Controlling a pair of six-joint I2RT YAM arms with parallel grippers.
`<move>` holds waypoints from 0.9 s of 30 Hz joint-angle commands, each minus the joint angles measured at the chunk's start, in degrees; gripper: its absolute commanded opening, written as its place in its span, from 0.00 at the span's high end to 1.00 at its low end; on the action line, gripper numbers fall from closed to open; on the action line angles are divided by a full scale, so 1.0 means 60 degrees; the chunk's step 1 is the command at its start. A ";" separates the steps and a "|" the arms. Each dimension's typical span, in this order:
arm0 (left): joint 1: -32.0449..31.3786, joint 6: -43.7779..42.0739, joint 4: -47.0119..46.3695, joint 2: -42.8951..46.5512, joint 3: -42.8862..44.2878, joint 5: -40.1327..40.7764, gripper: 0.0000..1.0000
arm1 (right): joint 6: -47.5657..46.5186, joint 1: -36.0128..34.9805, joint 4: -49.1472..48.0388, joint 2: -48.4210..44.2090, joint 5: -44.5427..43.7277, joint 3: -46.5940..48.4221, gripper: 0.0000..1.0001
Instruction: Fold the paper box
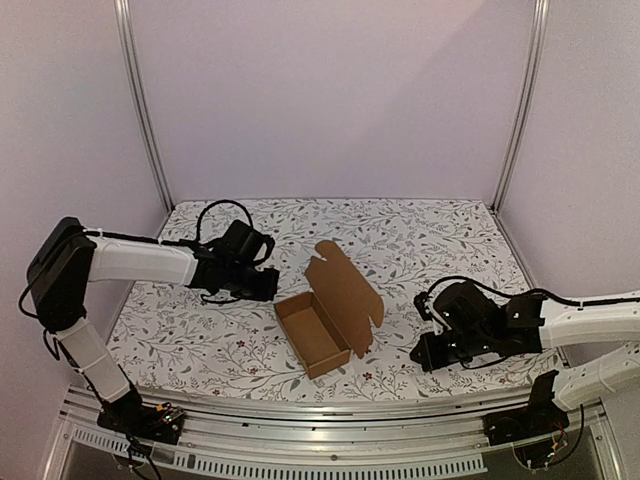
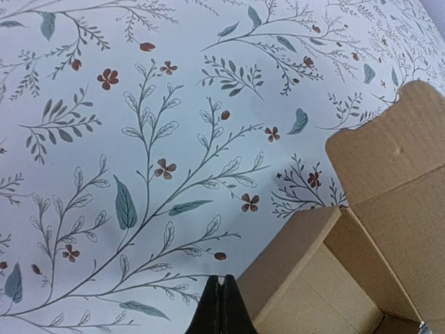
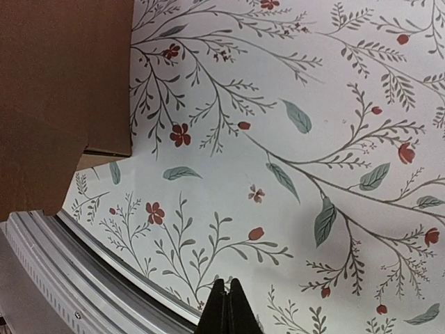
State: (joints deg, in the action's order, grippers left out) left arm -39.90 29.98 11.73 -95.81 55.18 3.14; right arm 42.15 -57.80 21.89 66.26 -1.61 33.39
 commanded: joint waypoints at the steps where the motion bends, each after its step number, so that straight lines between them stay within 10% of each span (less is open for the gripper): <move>1: 0.0230 -0.0163 -0.0458 -0.0731 0.0419 -0.0439 1.00 | 0.1258 -0.0551 -0.1156 0.0080 0.0041 -0.0444 1.00; 27: -0.0857 0.1037 -0.1733 0.0376 -0.2357 -0.1346 1.00 | 0.1700 -0.1014 -0.0985 0.0777 -0.2570 0.0297 0.93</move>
State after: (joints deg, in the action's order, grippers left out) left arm -42.70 33.61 2.57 -96.01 42.89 -5.10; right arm 52.64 -63.40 12.91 73.65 -10.02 32.60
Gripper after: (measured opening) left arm 0.005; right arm 0.042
